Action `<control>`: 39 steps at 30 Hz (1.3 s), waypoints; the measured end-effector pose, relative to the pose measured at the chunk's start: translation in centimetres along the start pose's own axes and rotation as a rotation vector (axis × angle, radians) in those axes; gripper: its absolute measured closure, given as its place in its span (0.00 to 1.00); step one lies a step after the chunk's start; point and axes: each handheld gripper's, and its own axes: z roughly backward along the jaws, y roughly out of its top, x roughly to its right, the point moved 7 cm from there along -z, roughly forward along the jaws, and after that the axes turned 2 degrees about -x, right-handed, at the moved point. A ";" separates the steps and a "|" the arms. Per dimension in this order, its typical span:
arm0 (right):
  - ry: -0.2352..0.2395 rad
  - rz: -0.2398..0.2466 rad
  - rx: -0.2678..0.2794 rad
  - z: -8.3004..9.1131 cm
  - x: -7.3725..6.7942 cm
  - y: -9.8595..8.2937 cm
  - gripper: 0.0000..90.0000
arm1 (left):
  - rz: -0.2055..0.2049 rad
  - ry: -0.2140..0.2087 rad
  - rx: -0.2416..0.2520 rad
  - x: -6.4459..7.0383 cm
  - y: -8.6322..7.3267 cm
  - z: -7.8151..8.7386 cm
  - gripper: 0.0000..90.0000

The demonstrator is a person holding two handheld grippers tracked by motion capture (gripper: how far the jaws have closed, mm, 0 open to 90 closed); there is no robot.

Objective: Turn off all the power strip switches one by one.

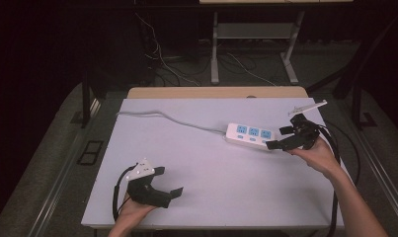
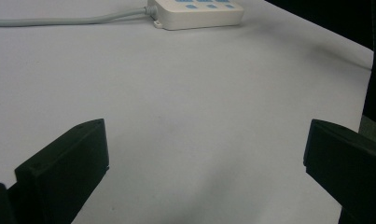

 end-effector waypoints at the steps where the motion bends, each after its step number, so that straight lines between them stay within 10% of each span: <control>1: -0.001 0.002 -0.003 -0.1 0.1 0.1 0.01 | 0.000 0.000 0.000 0.0 0.0 0.0 0.00; 7: -0.044 0.017 -0.040 -0.9 0.8 0.2 0.10 | 0.000 -0.001 0.002 0.0 0.0 0.0 0.00; 25: -0.053 0.032 -0.055 -2.4 2.2 0.4 0.93 | -0.002 0.000 0.001 -0.1 0.0 0.0 0.00; 39: -0.054 0.038 -0.087 -4.2 3.4 0.1 1.00 | -0.003 0.004 0.006 -0.2 0.0 0.2 0.00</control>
